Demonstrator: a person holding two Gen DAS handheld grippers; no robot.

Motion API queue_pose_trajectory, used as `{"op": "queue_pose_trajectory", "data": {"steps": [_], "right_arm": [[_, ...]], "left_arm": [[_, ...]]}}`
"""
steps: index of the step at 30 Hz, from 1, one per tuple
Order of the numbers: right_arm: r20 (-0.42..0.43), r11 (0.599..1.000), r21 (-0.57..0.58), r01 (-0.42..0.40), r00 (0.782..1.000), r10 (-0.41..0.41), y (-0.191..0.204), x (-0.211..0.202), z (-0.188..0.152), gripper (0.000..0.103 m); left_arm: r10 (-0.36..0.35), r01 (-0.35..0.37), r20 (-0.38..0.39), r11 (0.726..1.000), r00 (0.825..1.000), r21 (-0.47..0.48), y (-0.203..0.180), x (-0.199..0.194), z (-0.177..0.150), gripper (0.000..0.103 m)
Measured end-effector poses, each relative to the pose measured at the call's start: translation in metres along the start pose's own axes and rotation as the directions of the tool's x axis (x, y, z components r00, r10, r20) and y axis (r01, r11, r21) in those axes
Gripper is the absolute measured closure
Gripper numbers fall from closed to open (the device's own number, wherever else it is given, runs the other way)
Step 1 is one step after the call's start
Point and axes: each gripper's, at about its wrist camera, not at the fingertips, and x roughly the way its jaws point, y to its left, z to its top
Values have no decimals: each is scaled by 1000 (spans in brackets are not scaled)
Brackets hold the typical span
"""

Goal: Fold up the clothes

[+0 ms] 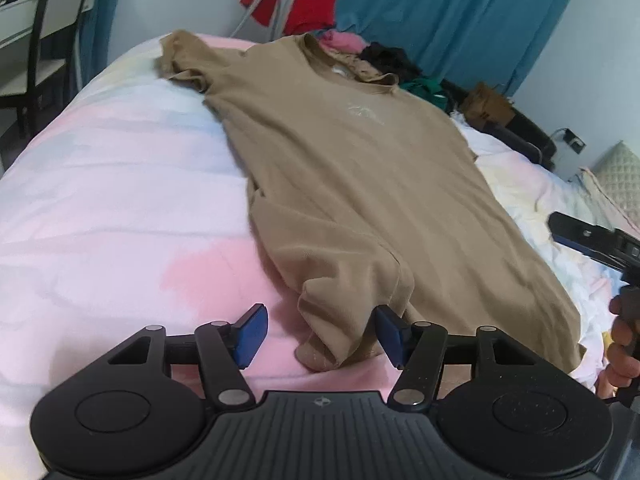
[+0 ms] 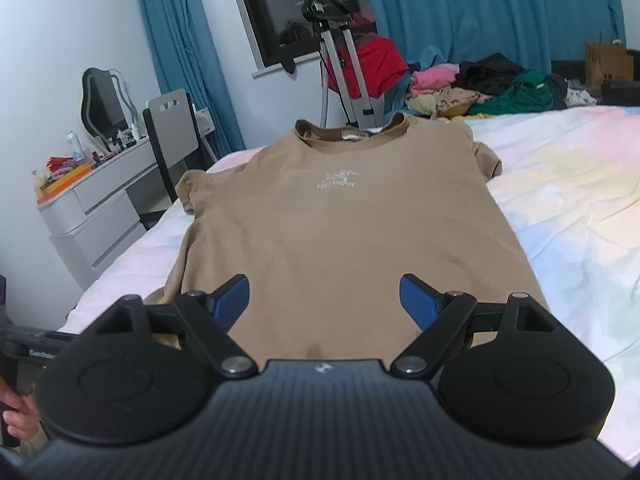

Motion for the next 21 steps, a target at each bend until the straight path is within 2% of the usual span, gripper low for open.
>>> {"op": "queue_pose_trajectory", "data": {"steps": [2, 4, 5, 7, 11, 13, 15, 17, 18, 21], "right_arm": [[-13, 1000, 3, -2, 1000, 2, 0, 4, -2, 19], [-21, 1000, 4, -7, 1000, 8, 2, 8, -3, 19], [-23, 1000, 4, -11, 1000, 11, 2, 9, -3, 19], [-25, 1000, 2, -18, 1000, 18, 4, 9, -4, 19], [-31, 1000, -4, -27, 999, 27, 7, 11, -4, 19], [-34, 1000, -6, -31, 999, 30, 7, 11, -5, 19], [-36, 999, -8, -32, 999, 32, 7, 11, -4, 19], [-36, 999, -4, -34, 999, 34, 7, 11, -4, 19], [-35, 999, 0, -35, 999, 35, 7, 11, -3, 19], [-33, 999, 8, -40, 999, 40, 7, 10, -2, 19]], "left_arm": [[-3, 3, -4, 1000, 1000, 23, -4, 4, 1, 54], [-16, 16, -5, 999, 1000, 31, -6, 5, 2, 70], [-23, 23, -5, 999, 1000, 35, -7, 6, 2, 73], [-33, 33, -6, 999, 999, 33, -8, 7, 3, 88], [-65, 65, -9, 998, 998, -26, -2, -2, 5, 94], [-104, 101, -17, 988, 994, -118, 7, -8, 7, 96], [-164, 156, -11, 956, 986, -246, 19, -16, 7, 96], [-235, 233, 35, 909, 971, -345, 30, -27, 6, 96], [-264, 269, 67, 879, 962, -393, 35, -32, 5, 96], [-341, 370, 156, 763, 927, -531, 52, -44, 0, 96]]}}
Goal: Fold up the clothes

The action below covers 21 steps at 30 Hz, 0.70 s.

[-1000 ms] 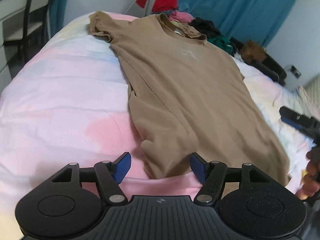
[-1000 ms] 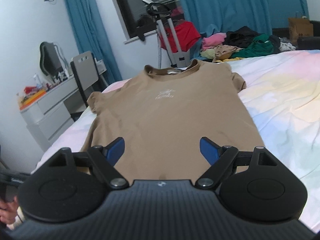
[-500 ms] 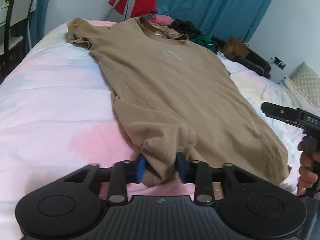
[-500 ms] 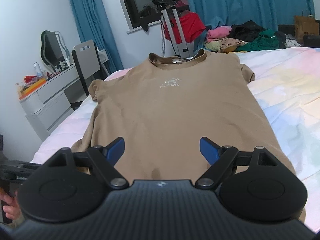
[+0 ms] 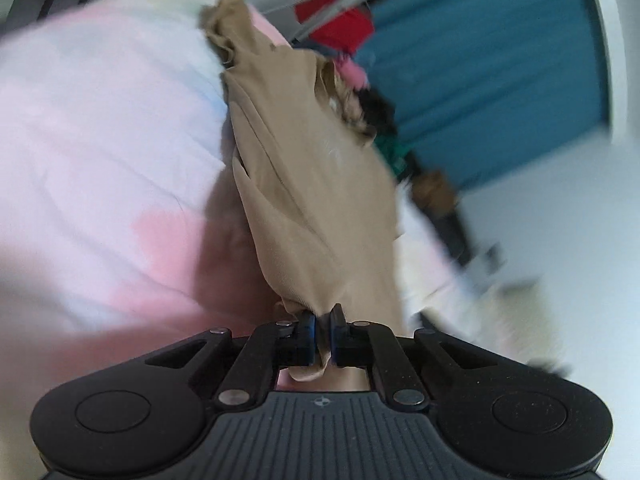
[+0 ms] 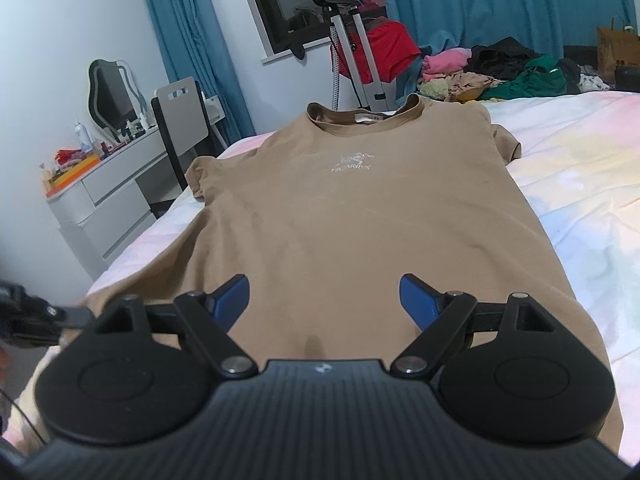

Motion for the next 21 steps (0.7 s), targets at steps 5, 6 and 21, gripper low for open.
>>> {"op": "queue_pose_trajectory", "data": {"steps": [5, 6, 21], "right_arm": [[-7, 1000, 19, -1, 1000, 2, -3, 0, 1, 19], [-10, 1000, 31, -3, 1000, 3, -3, 1, 1, 19], [-45, 994, 105, -24, 999, 29, -11, 5, 0, 19]], "left_arm": [[-37, 46, 83, 993, 996, -111, 11, -18, 1, 95], [-51, 64, 110, 991, 993, -117, 12, -21, 2, 93], [377, -376, 67, 860, 924, 346, -33, 17, -12, 42]]}}
